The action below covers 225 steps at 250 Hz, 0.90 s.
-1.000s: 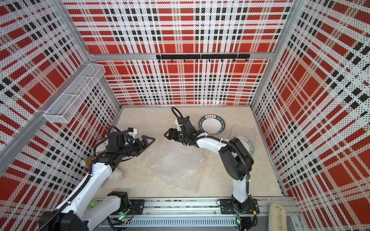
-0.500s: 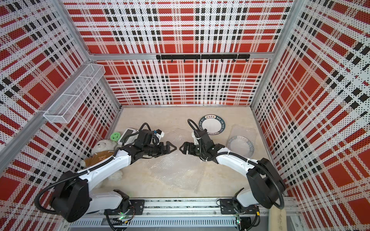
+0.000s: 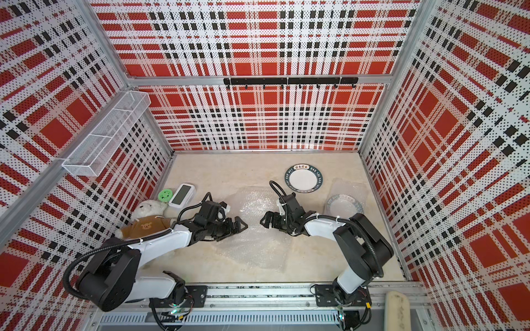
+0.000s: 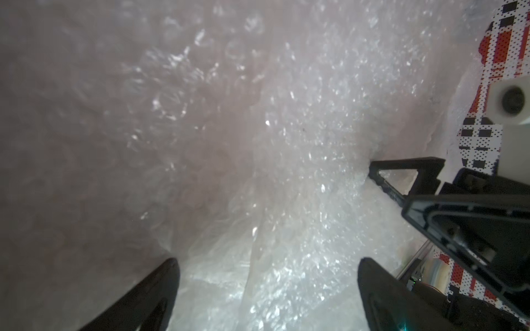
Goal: Unpack dinner plates from bubble wrap
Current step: Adjust the bubble wrap on the bubble wrap, then adjust the bubble wrap at the center of the board.
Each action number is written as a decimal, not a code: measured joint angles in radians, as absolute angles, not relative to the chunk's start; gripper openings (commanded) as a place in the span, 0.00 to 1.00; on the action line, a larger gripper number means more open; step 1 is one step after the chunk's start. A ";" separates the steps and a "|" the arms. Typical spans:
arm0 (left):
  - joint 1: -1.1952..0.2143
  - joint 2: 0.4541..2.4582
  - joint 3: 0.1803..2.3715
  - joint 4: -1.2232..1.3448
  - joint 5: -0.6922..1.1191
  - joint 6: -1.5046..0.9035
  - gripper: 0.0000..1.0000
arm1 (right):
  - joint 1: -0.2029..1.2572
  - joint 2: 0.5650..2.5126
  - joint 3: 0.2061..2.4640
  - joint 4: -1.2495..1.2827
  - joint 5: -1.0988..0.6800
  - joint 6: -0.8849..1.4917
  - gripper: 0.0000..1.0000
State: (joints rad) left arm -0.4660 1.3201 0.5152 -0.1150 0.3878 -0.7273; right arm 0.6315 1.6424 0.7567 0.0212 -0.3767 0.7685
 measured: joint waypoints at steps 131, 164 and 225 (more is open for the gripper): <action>-0.391 1.045 0.496 -0.223 0.344 -0.766 0.99 | 0.590 1.583 0.812 -0.008 -0.459 0.711 1.00; -0.399 1.005 0.597 -0.268 0.363 -0.727 0.99 | 0.518 1.372 0.860 -0.122 -0.462 0.664 1.00; -0.587 1.044 0.774 -0.277 0.389 -0.626 0.99 | 0.062 1.050 0.897 -0.361 -0.439 0.567 1.00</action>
